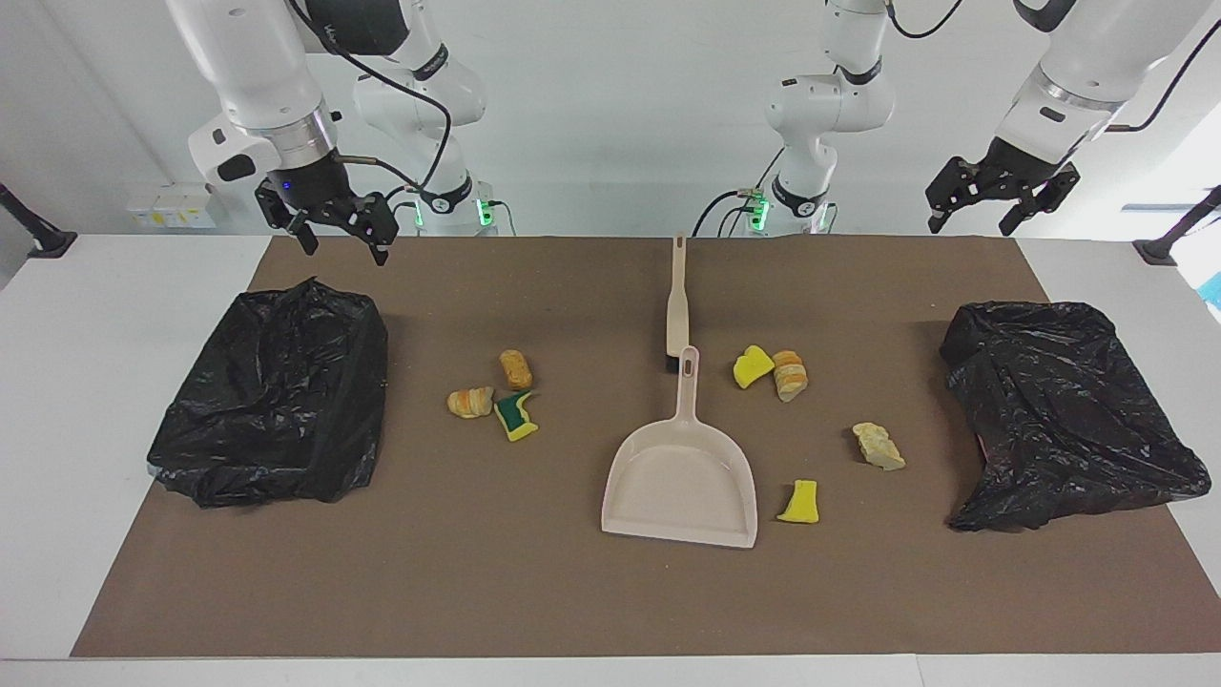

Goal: Sweep and dump trash in bin

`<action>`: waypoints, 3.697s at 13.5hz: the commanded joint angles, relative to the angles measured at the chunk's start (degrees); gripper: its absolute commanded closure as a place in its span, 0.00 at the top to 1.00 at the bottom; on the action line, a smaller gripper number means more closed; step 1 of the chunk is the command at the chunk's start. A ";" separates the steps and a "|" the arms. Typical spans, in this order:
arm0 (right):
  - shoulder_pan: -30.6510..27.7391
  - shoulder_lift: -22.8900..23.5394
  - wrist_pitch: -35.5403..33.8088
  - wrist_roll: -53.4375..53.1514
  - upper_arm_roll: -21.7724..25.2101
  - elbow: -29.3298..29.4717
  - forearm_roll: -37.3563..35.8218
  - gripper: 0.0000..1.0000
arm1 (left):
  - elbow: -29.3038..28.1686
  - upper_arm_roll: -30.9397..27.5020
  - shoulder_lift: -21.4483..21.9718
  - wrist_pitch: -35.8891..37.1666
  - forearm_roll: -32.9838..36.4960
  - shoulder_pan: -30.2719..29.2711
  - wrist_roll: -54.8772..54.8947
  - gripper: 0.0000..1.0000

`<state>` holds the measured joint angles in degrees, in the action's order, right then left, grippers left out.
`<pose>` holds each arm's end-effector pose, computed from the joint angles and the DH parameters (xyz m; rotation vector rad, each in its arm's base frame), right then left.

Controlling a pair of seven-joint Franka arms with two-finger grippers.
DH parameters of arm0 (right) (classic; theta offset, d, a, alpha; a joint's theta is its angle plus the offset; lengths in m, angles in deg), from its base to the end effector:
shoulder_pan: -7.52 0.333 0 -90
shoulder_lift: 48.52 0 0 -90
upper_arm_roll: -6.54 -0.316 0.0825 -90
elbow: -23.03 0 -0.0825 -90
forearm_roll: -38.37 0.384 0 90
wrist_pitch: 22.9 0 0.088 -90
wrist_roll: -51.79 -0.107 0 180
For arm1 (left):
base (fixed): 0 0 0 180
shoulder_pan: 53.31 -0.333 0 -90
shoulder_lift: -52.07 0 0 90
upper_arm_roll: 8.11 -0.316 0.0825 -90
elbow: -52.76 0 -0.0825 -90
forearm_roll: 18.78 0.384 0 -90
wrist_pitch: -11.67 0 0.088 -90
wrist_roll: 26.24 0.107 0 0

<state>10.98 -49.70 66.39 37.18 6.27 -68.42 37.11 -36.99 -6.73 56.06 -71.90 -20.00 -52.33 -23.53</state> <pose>0.5455 0.0332 0.6229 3.1029 -0.2956 -0.0208 0.5204 -0.0244 0.6544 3.1182 -0.1410 -0.0596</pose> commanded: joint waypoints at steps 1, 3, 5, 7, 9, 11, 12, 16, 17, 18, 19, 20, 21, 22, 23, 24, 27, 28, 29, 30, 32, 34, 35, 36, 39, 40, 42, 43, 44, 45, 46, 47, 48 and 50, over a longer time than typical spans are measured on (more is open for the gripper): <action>0.14 -0.40 0.71 0.81 0.19 -0.22 1.00 1.00 | -1.56 0.11 1.37 0.51 0.60 -0.18 0.45 1.00; 0.14 -0.58 0.71 0.72 0.19 -0.48 1.26 1.00 | -1.30 0.11 1.37 0.69 0.60 -0.10 0.37 1.00; 0.23 -0.58 0.71 0.72 0.19 -0.48 1.26 1.00 | -1.22 0.11 1.37 0.60 0.60 -0.27 0.28 1.00; 0.23 -0.58 0.71 1.24 0.19 -0.48 1.26 1.00 | -1.21 0.11 1.37 0.42 0.60 -0.10 0.10 1.00; 0.05 -0.49 0.71 1.24 0.19 -0.22 1.26 1.00 | -1.21 0.11 1.28 0.25 0.60 -0.27 0.02 1.00; 0.05 -0.49 0.62 1.24 0.27 -0.30 1.26 1.00 | -1.21 0.11 1.28 0.16 0.60 -0.27 0.10 1.00; -0.03 -0.58 0.27 1.33 0.27 -0.39 1.26 1.00 | -1.21 0.11 1.28 0.16 0.60 -0.27 0.10 1.00; 0.31 -0.49 2.81 0.63 0.19 -0.74 1.35 1.00 | -1.21 0.20 1.28 0.25 0.34 0.25 0.37 1.00; 0.58 -0.06 3.17 0.63 0.19 -0.66 1.35 1.00 | -1.13 0.46 1.28 0.07 0.25 0.52 0.45 1.00; 0.75 0.21 4.91 0.46 0.19 -0.74 1.26 1.00 | -1.21 0.72 1.28 0.16 -0.01 0.78 0.45 1.00; 1.02 0.91 6.23 0.02 -0.34 -0.74 1.26 1.00 | -1.30 0.99 1.28 0.51 -0.19 0.96 0.45 1.00; 1.72 1.79 7.72 -0.94 -0.86 -0.57 1.26 1.00 | -1.39 1.34 1.37 0.60 -0.37 2.09 0.37 1.00; 2.51 2.75 9.13 -2.43 -0.96 -0.57 1.26 1.00 | -1.48 1.52 1.45 0.69 -0.54 3.67 -0.07 1.00; 4.17 3.98 10.45 -4.19 -0.96 -0.31 1.26 1.00 | -1.83 1.52 1.89 0.86 -0.54 5.51 -0.33 1.00; 5.92 5.30 12.03 -6.38 -0.96 -0.22 1.35 1.00 | -2.79 1.61 2.59 0.78 -0.54 7.27 -0.60 1.00; 7.16 6.61 13.61 -8.05 -0.96 -0.22 1.26 1.00 | -4.28 1.69 3.73 0.51 -0.54 8.68 -2.08 1.00; 12.08 11.62 17.13 -10.52 -0.96 1.62 0.47 1.00 | -9.54 1.78 6.89 -1.41 -0.54 15.53 -11.12 1.00; 13.05 14.07 17.40 -12.62 -0.96 3.54 0.47 1.00 | -11.39 1.78 7.77 -2.73 -0.63 17.46 -12.45 1.00; 14.11 17.06 17.49 -14.56 -0.96 6.70 0.56 1.00 | -13.32 1.78 8.30 -3.44 -0.72 19.57 -14.03 1.00; 15.51 20.57 17.41 -16.14 -0.96 10.38 0.47 1.00 | -15.78 1.78 8.83 -4.75 -0.98 21.59 -15.09 1.00; 18.23 26.81 17.32 -19.22 -0.96 17.41 0.12 1.00 | -23.15 1.78 11.28 -10.09 -1.07 25.98 -18.51 1.00; 20.52 31.30 19.24 -20.90 -0.96 21.47 0.12 1.00 | -30.97 1.78 13.66 -16.42 -1.07 29.68 -22.29 1.00; 21.66 33.41 20.30 -21.77 -1.04 22.88 0.12 1.00 | -33.62 1.87 13.85 -18.71 -1.07 31.70 -24.75 1.00; 22.81 35.44 20.39 -23.87 -1.05 24.03 0.03 1.00 | -35.65 1.87 13.59 -21.17 -1.16 33.46 -27.90 1.00; 27.91 41.42 22.32 -27.85 -0.34 27.99 -0.15 1.00 | -44.17 1.96 13.76 -30.66 -1.16 37.95 -30.57 1.00; 28.44 41.61 23.55 -27.76 -1.04 27.65 -0.15 1.00 | -46.19 1.96 12.98 -33.74 -1.16 40.31 -32.22 1.00; 30.89 41.87 23.74 -27.85 -1.13 27.21 0.03 1.00 | -51.90 1.96 12.35 -41.29 -1.25 43.57 -34.96 1.00; 31.34 41.79 23.56 -28.02 -1.13 27.21 0.64 1.00 | -53.93 1.96 12.44 -43.41 -1.25 43.94 -35.05 1.00; 32.04 41.26 23.39 -28.02 -1.13 26.86 1.17 1.00 | -54.64 1.96 12.01 -44.30 -1.25 45.24 -35.58 1.00; 32.22 40.82 23.30 -28.02 -1.48 26.07 1.43 1.00 | -55.52 1.96 10.78 -46.58 -1.25 46.30 -36.54 1.00; 32.31 40.82 23.30 -28.02 -1.75 25.80 2.31 1.00 | -55.70 1.96 8.42 -48.95 -1.25 47.18 -37.33 1.00; 32.22 40.64 23.56 -28.02 -1.75 24.67 3.36 1.00 | -55.71 1.87 7.27 -50.10 -1.25 47.36 -37.43 1.00; 32.40 40.73 23.65 -28.28 -1.75 23.44 3.72 1.00 | -55.71 1.87 6.91 -50.38 -1.25 47.28 -37.43 1.00; 34.33 41.34 24.96 -29.08 -1.75 23.16 2.76 1.00 | -55.71 1.87 6.90 -49.77 -1.25 47.28 -37.51 1.00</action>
<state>44.16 -8.48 89.90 10.30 4.74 -44.06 39.58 -92.09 -3.77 62.83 -120.79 -20.81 -6.36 -60.31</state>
